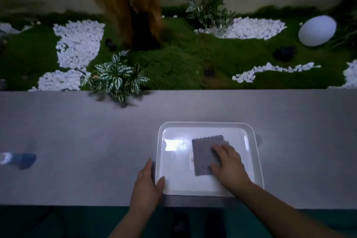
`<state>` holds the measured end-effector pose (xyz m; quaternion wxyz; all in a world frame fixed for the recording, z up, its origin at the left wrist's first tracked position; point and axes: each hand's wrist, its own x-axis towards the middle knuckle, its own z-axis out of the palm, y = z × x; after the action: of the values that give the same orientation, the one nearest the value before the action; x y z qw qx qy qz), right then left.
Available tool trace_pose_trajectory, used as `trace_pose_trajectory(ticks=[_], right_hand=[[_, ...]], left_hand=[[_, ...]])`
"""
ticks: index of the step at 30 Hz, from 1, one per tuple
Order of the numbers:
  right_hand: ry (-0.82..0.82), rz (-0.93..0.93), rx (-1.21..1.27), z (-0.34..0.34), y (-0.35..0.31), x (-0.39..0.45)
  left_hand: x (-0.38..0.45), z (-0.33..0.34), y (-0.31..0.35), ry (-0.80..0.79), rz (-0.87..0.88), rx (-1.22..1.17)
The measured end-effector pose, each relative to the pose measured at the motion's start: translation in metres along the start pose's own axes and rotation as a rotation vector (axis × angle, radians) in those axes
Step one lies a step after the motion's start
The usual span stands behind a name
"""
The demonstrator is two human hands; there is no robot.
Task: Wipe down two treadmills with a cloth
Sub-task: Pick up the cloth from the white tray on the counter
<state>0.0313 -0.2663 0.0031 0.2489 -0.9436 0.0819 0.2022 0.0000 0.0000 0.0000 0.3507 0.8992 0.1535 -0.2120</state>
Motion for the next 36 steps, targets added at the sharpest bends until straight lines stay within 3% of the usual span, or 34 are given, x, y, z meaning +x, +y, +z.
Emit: trace_pose_trajectory(ticks=[3, 9, 14, 16, 21, 36], right_hand=[[0.03, 0.021, -0.062, 0.015, -0.008, 0.019], [-0.062, 0.158, -0.234, 0.041, -0.021, 0.03], [-0.012, 0.063, -0.051, 0.044, -0.02, 0.029], [-0.082, 0.038, -0.006, 0.038, -0.02, 0.029], [-0.206, 0.068, 0.141, 0.006, -0.022, 0.014], [-0.028, -0.172, 0.341, -0.12, -0.086, -0.118]], left_hand=[[0.008, 0.014, -0.003, -0.005, 0.033, -0.055], [0.003, 0.026, -0.006, 0.046, 0.026, -0.064], [0.005, 0.021, -0.005, -0.01, 0.011, -0.064], [0.006, 0.015, -0.006, -0.066, 0.003, -0.064], [-0.008, -0.011, 0.002, -0.122, -0.031, -0.016], [-0.119, -0.125, 0.03, 0.023, 0.036, 0.008]])
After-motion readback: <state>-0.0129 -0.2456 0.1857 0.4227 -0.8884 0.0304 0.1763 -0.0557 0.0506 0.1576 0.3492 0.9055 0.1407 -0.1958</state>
